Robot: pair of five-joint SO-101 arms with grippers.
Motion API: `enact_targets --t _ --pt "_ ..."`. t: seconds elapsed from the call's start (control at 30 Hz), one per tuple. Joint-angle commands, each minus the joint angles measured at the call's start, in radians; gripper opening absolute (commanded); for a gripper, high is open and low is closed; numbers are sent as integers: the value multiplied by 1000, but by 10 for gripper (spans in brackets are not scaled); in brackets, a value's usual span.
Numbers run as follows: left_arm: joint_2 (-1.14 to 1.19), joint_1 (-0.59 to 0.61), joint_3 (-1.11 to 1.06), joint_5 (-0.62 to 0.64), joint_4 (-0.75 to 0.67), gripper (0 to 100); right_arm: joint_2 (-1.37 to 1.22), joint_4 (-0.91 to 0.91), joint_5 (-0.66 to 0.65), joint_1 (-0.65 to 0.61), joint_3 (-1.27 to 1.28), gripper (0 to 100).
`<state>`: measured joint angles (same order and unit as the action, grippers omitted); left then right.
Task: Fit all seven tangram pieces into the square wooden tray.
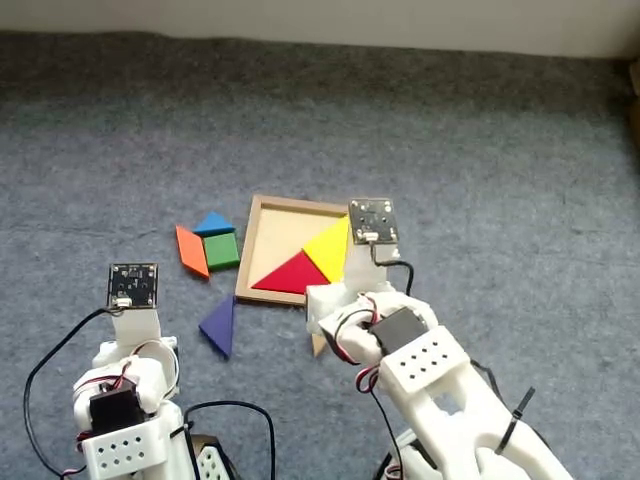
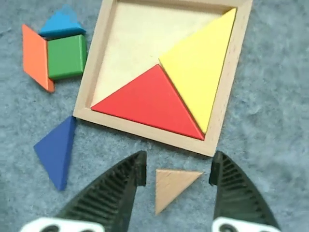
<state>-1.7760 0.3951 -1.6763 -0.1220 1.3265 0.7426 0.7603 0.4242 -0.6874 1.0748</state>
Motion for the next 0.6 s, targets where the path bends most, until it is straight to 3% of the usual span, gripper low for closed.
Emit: enact_targets --t 0.0,0.2,0.4,0.57 --pt "-45 8 -19 6 5 7 30 8 26 -50 -10 219" --pt "-45 8 -19 6 5 7 -154 16 114 -54 -93 219" --pt "-45 8 -19 6 5 7 -403 136 344 -58 -312 220" --pt "-45 8 -19 6 5 7 -472 157 347 -58 -403 221"
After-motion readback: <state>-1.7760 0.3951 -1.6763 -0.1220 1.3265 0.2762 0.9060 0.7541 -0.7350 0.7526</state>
